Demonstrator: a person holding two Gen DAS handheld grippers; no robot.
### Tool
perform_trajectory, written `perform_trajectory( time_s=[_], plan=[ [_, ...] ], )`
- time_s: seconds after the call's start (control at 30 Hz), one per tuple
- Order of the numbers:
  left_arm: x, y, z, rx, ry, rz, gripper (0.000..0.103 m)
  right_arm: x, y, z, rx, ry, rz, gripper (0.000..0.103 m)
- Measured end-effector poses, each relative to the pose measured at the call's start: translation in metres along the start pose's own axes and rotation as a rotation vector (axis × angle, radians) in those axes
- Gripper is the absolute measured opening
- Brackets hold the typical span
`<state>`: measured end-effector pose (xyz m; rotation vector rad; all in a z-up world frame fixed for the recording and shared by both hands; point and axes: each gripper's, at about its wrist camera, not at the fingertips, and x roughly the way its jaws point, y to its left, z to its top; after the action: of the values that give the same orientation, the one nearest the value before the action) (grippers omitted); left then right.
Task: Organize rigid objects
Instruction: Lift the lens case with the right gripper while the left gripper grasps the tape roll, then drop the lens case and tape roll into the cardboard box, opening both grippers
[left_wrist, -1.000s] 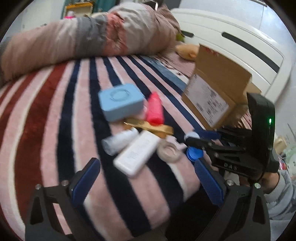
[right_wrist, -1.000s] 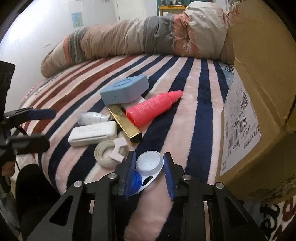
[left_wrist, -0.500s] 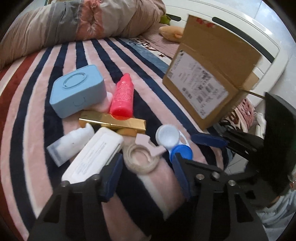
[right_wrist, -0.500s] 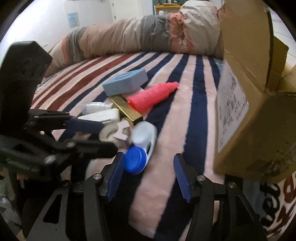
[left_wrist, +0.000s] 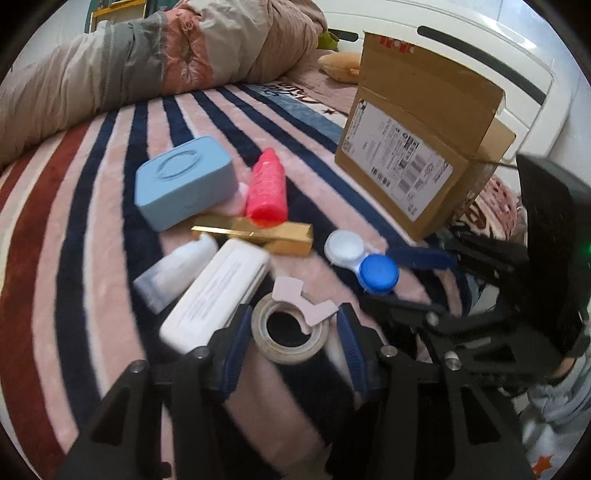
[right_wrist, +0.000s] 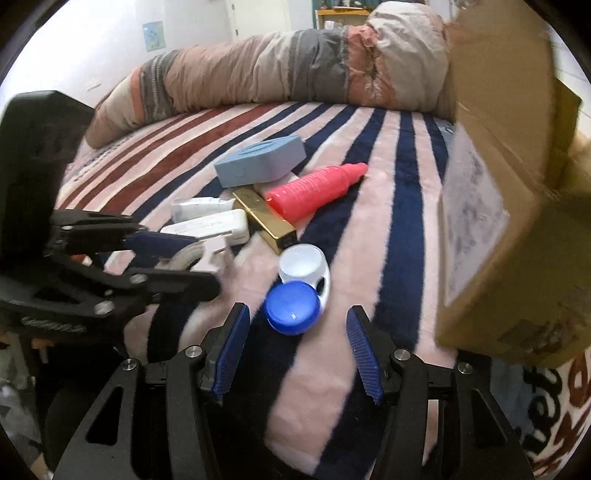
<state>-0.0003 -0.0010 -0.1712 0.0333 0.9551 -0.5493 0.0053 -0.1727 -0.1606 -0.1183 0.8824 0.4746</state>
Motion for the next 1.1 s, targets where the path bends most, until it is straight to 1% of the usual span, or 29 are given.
perform_trajectory(
  time_s=[0.03,0.07,0.1,0.13,0.17,0.27,0.3,0.37,0.43,0.47,0.5,0.57,0.6,0.67,0.7,0.73,0.8,0.83,0.87,0.9,0.97,1.0,1.03,1.1],
  plan=[
    [0.000,0.002,-0.002,-0.002,0.002,-0.002,0.044,0.003,0.002,0.002,-0.009,-0.004,-0.016,0.051],
    [0.002,0.003,-0.004,-0.003,0.005,-0.003,0.044,0.007,0.003,0.004,-0.010,-0.005,-0.031,0.048],
    [0.004,0.003,-0.005,-0.006,0.006,-0.002,0.044,0.011,0.004,0.005,-0.010,-0.003,-0.045,0.043],
    [0.005,0.003,-0.005,-0.009,0.004,-0.001,0.044,0.016,0.005,0.007,-0.018,0.008,-0.066,0.029],
    [0.005,0.003,-0.006,-0.014,-0.001,-0.003,0.045,0.017,0.007,0.009,-0.037,0.008,-0.091,0.029],
    [0.005,0.004,-0.006,-0.014,-0.007,-0.010,0.045,0.002,0.017,0.013,-0.095,-0.031,-0.094,0.028],
    [0.006,0.004,-0.006,-0.013,-0.008,-0.012,0.045,-0.007,0.023,0.016,-0.120,-0.043,-0.086,0.028],
    [0.006,0.003,-0.006,-0.010,-0.008,-0.012,0.045,-0.038,0.032,0.028,-0.145,-0.100,-0.019,0.028],
    [0.006,0.002,-0.006,-0.012,-0.006,-0.009,0.045,-0.078,0.035,0.044,-0.154,-0.187,0.035,0.028],
    [0.006,0.002,-0.007,-0.013,-0.005,-0.008,0.045,-0.098,0.033,0.053,-0.159,-0.234,0.030,0.028],
    [0.006,0.002,-0.007,-0.014,-0.005,-0.005,0.045,-0.121,0.026,0.065,-0.160,-0.283,-0.008,0.028],
    [0.006,0.002,-0.006,-0.021,-0.006,-0.004,0.045,-0.147,0.005,0.079,-0.125,-0.324,-0.078,0.029],
    [0.006,0.002,-0.005,-0.024,-0.006,-0.005,0.045,-0.154,-0.010,0.085,-0.100,-0.320,-0.115,0.029],
    [0.005,0.003,-0.005,-0.029,-0.006,-0.007,0.044,-0.158,-0.047,0.091,-0.030,-0.299,-0.232,0.029],
    [0.004,0.003,-0.005,-0.028,-0.006,-0.008,0.044,-0.152,-0.068,0.092,0.003,-0.250,-0.313,0.030],
    [0.003,0.003,-0.004,-0.029,-0.007,-0.010,0.044,-0.143,-0.081,0.090,0.014,-0.196,-0.357,0.030],
    [-0.001,0.003,-0.002,-0.034,-0.013,-0.026,0.044,-0.123,-0.102,0.085,0.031,-0.121,-0.405,0.037],
    [-0.006,0.003,0.000,-0.035,-0.022,-0.030,0.044,-0.111,-0.109,0.080,0.044,-0.077,-0.415,0.046],
    [-0.012,0.002,0.003,-0.033,-0.031,-0.034,0.044,-0.105,-0.110,0.074,0.048,-0.056,-0.412,0.047],
    [-0.022,0.001,0.007,-0.027,-0.049,-0.042,0.044,-0.100,-0.106,0.069,0.044,-0.061,-0.397,0.047],
    [-0.044,-0.001,0.018,-0.007,-0.077,-0.050,0.044,-0.107,-0.094,0.063,0.026,-0.110,-0.372,0.047],
    [-0.060,-0.004,0.028,0.020,-0.102,-0.037,0.044,-0.113,-0.089,0.061,0.015,-0.152,-0.349,0.047],
    [-0.073,-0.006,0.037,0.040,-0.121,-0.027,0.044,-0.121,-0.081,0.063,0.003,-0.208,-0.299,0.047],
    [-0.110,-0.015,0.067,0.103,-0.177,-0.022,0.044,-0.133,-0.066,0.062,-0.029,-0.276,-0.166,0.047]
  ],
)
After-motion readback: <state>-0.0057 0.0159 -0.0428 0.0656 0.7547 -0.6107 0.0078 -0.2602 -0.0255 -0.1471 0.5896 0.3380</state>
